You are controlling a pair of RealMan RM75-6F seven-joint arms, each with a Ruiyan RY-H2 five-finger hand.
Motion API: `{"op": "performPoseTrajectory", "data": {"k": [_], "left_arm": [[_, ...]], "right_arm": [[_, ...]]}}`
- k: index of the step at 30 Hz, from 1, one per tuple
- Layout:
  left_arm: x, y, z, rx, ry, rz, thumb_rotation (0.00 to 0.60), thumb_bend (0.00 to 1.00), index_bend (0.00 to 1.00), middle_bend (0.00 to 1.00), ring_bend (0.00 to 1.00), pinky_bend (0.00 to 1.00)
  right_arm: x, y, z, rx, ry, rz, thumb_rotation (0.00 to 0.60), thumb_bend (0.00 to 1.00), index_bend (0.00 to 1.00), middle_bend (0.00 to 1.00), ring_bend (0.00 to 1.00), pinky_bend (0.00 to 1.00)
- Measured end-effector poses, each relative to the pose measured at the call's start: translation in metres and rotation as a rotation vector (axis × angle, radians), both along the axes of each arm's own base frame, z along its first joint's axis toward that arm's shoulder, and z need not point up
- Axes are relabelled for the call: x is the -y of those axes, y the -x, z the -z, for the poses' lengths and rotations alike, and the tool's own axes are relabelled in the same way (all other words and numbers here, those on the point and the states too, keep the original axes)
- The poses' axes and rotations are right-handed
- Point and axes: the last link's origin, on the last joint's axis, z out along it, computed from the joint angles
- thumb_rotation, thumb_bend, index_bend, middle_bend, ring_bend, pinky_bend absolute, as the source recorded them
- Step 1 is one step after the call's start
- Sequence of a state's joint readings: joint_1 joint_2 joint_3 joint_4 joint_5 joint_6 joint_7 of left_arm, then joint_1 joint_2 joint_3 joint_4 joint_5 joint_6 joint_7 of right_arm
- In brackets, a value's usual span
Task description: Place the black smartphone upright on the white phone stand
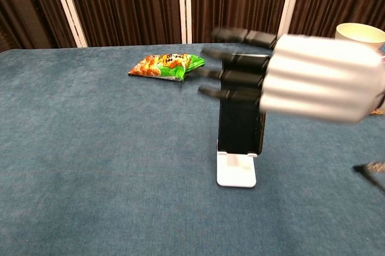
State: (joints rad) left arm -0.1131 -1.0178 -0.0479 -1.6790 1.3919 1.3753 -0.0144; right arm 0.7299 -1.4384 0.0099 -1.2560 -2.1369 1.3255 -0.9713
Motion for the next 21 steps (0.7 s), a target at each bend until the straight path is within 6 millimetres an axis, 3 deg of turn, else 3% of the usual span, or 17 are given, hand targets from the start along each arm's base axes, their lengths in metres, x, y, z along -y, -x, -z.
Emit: {"op": "performPoseTrajectory", "data": {"k": [5, 11, 17, 21], "left_arm": [[0.0, -0.001, 0.0, 0.002, 0.001, 0.004, 0.6, 0.0, 0.0, 0.0, 0.0, 0.0], [0.003, -0.004, 0.001, 0.006, 0.005, 0.014, 0.6, 0.0, 0.0, 0.0, 0.0, 0.0], [0.007, -0.007, 0.001, 0.01, 0.006, 0.027, 0.6, 0.0, 0.0, 0.0, 0.0, 0.0], [0.009, -0.008, 0.002, 0.008, 0.011, 0.037, 0.6, 0.0, 0.0, 0.0, 0.0, 0.0]], "right_arm": [[0.008, 0.017, -0.029, 0.151, -0.058, 0.064, 0.6, 0.33, 0.0, 0.04, 0.0, 0.0], [0.024, 0.057, -0.065, 0.368, -0.145, 0.309, 0.6, 0.01, 0.0, 0.02, 0.0, 0.0], [0.025, 0.106, -0.098, 0.655, -0.212, 0.624, 0.6, 0.0, 0.0, 0.0, 0.0, 0.0], [0.01, 0.116, -0.104, 0.799, -0.28, 0.802, 0.6, 0.0, 0.0, 0.0, 0.0, 0.0]]}}
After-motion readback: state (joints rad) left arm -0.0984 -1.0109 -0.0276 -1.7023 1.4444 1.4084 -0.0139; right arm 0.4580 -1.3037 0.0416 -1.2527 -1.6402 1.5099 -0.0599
